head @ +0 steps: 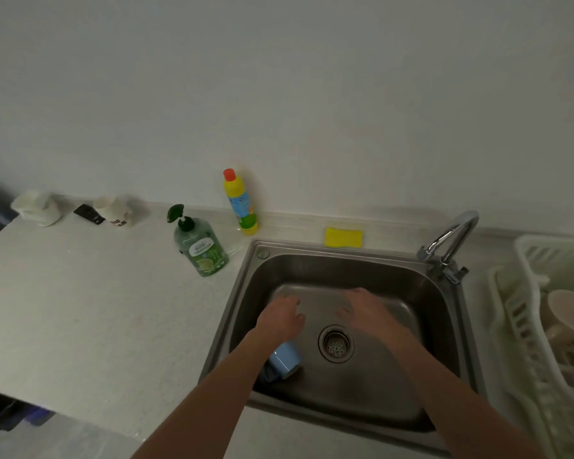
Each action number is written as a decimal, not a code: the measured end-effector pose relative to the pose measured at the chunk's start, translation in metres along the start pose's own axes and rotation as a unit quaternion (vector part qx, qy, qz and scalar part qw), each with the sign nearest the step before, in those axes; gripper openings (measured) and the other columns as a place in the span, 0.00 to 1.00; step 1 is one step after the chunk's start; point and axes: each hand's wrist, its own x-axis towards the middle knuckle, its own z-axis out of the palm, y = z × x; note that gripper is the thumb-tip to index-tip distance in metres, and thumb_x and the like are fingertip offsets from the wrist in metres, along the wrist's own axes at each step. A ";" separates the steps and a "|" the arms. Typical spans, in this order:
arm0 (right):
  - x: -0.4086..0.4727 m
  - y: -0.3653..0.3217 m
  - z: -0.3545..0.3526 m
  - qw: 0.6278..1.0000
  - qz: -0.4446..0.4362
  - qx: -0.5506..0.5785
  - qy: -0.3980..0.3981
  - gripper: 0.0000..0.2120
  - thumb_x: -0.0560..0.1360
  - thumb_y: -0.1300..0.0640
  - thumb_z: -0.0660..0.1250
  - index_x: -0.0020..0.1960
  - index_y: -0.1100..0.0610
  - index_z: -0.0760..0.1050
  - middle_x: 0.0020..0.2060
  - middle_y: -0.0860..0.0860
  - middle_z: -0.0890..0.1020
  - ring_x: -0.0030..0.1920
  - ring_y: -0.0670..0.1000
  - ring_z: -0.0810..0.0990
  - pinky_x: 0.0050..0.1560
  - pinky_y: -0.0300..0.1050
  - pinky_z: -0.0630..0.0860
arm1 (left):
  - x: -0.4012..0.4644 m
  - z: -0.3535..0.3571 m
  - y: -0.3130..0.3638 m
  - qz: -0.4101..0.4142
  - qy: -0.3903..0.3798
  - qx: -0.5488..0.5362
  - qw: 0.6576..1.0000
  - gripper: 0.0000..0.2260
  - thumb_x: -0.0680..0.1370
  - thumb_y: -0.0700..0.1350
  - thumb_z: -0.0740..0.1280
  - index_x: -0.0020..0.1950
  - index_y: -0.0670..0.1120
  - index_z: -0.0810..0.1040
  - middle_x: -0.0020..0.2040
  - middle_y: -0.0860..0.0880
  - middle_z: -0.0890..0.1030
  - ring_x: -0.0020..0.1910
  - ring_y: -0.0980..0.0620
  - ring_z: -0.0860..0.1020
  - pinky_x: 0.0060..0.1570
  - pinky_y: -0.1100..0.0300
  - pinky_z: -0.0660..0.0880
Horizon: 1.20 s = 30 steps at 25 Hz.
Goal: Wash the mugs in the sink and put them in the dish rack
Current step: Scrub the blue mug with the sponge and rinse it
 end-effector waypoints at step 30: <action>0.174 0.043 -0.015 0.978 0.089 -0.154 0.114 0.33 0.78 0.54 0.67 0.79 0.53 0.57 0.79 0.52 0.56 0.78 0.63 0.52 0.77 0.61 0.51 | 0.156 0.032 -0.018 -0.138 -0.139 -0.569 0.799 0.03 0.80 0.37 0.65 0.50 0.43 0.77 0.41 0.45 0.79 0.38 0.50 0.77 0.40 0.58 0.72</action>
